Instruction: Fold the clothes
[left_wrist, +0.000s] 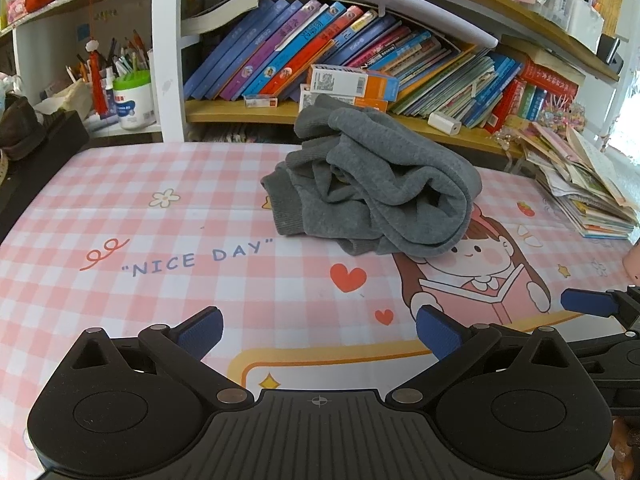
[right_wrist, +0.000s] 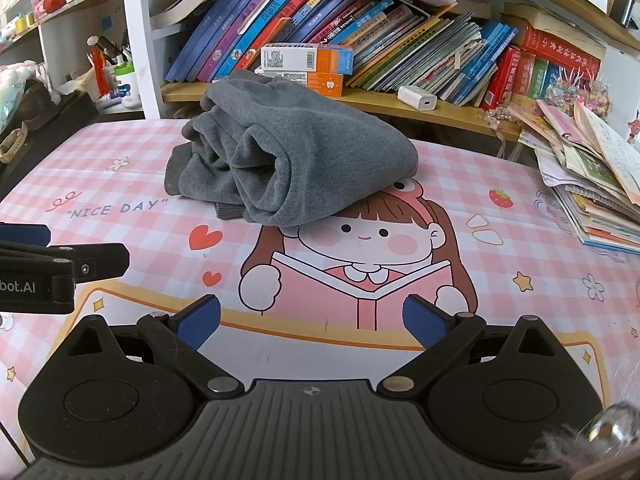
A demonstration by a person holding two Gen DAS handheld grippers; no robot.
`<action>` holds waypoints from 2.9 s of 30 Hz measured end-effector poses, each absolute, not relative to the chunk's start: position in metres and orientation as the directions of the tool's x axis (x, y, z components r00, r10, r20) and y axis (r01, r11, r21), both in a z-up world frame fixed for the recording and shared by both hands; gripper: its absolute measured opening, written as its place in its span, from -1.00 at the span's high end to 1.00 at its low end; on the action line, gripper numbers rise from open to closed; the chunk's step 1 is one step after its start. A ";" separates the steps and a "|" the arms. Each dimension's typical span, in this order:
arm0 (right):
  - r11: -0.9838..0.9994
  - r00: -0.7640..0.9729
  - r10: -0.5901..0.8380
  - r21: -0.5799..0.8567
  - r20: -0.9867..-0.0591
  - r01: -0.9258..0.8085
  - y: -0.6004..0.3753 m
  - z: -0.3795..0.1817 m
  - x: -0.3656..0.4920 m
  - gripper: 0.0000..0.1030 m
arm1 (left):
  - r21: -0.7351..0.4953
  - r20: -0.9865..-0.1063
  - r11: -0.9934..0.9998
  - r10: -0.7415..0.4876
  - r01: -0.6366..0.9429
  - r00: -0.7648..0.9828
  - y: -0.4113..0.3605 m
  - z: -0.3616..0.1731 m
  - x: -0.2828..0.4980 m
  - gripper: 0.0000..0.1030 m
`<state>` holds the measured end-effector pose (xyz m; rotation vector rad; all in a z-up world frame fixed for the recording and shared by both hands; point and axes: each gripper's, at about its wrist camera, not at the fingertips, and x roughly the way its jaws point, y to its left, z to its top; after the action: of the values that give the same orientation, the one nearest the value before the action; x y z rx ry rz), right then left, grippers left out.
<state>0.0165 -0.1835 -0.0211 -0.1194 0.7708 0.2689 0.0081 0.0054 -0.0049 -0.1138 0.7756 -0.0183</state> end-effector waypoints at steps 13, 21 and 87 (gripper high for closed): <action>0.958 0.669 0.200 0.000 -0.715 -0.286 -0.182 -0.027 0.028 -0.91 | -0.109 -0.712 0.994 -0.058 -0.028 0.700 0.007 -0.010 0.018 -1.00; 0.958 0.688 0.218 0.018 -0.692 -0.285 -0.185 -0.019 0.041 -0.90 | -0.116 -0.720 0.992 -0.056 -0.040 0.692 0.011 -0.014 0.022 -1.00; 0.998 0.597 0.007 0.041 -0.802 0.044 -0.334 0.002 -0.059 0.81 | -0.276 -0.637 0.931 -0.364 0.240 0.679 -0.034 0.031 0.039 -0.34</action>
<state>-0.0594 -0.3342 0.0018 0.0586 0.9305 -0.0215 0.0390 -0.0344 0.0306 -0.1753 0.7515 -0.3410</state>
